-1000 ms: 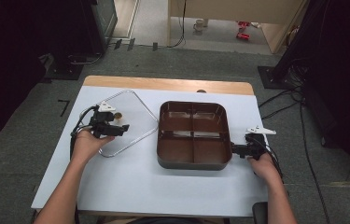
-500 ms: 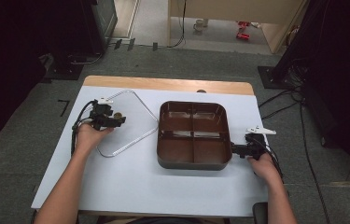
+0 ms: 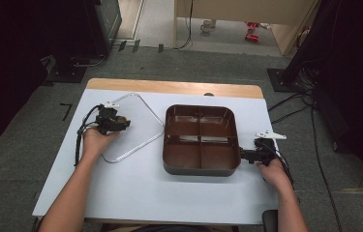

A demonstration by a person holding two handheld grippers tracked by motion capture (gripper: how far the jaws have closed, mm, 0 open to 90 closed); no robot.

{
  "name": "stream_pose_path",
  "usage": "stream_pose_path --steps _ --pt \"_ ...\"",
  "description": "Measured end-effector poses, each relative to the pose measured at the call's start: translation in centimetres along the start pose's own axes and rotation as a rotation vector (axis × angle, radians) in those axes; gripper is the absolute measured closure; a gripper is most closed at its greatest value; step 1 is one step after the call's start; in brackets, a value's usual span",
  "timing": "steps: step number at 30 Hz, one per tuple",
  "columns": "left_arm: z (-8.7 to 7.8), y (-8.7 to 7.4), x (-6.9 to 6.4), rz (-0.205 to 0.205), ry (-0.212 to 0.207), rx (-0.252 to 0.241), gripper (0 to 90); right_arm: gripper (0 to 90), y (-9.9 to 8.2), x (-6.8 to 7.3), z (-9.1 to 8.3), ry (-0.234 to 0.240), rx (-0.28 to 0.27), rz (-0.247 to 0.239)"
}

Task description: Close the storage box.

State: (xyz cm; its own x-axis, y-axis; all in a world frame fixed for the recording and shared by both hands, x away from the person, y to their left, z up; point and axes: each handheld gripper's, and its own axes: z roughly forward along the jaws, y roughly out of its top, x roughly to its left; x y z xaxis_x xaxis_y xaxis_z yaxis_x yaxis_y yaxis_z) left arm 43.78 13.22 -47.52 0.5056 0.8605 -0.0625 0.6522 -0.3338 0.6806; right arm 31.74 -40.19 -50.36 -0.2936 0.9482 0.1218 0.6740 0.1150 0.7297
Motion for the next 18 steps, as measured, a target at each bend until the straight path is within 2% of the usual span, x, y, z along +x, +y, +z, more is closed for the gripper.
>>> stream_pose_path --steps 6,11,15,18 --pt "0.0 -0.08 0.02 -0.003 0.008 -0.005 58.1 8.8 0.0 0.0 0.0 0.0 0.0 -0.001" --pt "0.0 -0.04 -0.1 -0.013 0.017 -0.002 58.3 8.8 0.0 -0.01 0.0 0.0 0.0 -0.001" --pt "-0.09 -0.04 -0.37 -0.037 0.045 0.005 56.5 8.8 0.0 0.0 0.0 0.0 0.0 -0.001" --pt "-0.12 -0.12 -0.57 -0.038 0.062 0.007 54.9 8.9 -0.01 0.0 0.0 0.0 0.0 -0.001"
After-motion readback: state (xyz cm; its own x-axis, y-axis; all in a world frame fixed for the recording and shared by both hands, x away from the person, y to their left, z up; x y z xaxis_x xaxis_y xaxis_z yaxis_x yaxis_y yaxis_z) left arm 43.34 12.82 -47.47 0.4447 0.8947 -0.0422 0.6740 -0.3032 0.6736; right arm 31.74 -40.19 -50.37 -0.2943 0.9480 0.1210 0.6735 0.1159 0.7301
